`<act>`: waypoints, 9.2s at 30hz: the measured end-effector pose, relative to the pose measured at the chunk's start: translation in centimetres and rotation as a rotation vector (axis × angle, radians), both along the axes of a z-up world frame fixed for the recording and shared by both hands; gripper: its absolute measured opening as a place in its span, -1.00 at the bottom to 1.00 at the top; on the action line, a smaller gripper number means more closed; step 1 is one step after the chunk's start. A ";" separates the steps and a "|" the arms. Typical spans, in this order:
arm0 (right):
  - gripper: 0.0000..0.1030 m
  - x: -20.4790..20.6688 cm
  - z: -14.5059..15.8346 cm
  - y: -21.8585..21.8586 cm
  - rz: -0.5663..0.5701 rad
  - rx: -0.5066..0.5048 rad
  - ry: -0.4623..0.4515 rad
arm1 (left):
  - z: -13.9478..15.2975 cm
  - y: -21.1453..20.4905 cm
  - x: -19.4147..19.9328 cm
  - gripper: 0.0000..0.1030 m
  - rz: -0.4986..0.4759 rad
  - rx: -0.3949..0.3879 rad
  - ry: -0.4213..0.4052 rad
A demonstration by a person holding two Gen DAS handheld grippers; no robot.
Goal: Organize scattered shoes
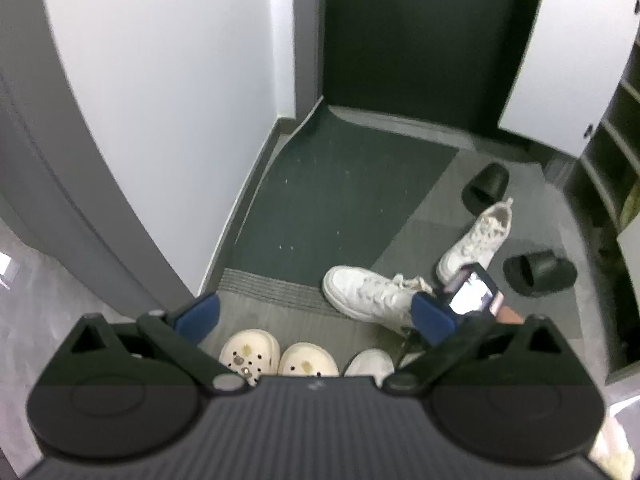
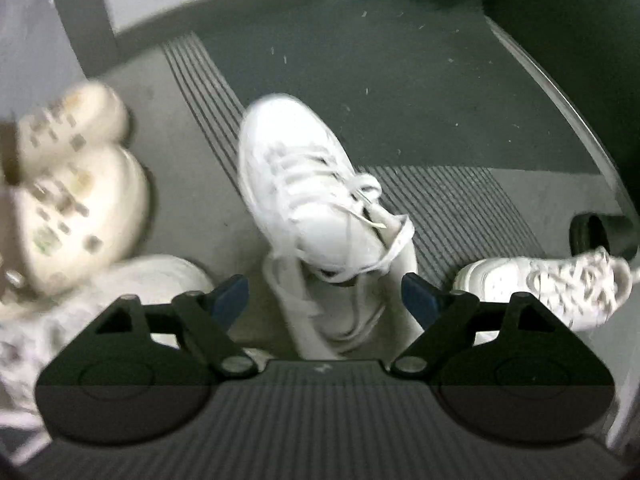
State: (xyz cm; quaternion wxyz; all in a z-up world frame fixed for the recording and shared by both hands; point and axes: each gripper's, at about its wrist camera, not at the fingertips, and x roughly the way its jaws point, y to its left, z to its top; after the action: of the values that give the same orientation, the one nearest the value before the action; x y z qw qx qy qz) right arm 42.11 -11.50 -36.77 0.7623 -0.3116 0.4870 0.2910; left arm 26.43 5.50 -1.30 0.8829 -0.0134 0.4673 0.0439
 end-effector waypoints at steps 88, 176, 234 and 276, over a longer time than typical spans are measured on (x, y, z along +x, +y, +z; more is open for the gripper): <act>1.00 -32.4 31.9 -19.6 -1.097 0.513 -0.403 | -4.9 -12.6 -6.0 0.99 -0.465 -0.012 -0.095; 1.00 -33.5 29.6 -21.1 -1.641 1.215 -0.147 | -38.2 -35.2 5.2 0.60 -1.673 0.355 -0.098; 1.00 -33.7 32.9 -17.0 -1.167 0.705 -0.335 | -0.8 -9.6 -0.2 0.99 -0.508 -0.010 -0.049; 1.00 -6.5 -7.8 -12.6 0.227 -0.417 0.220 | -6.5 -1.5 0.1 0.99 -0.199 0.123 0.013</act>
State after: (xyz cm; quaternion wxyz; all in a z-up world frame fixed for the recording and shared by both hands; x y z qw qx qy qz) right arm 35.61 -24.10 -44.56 0.5864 -0.4814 0.5782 0.3001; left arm 26.52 3.95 -7.79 0.8790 0.0873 0.4685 -0.0152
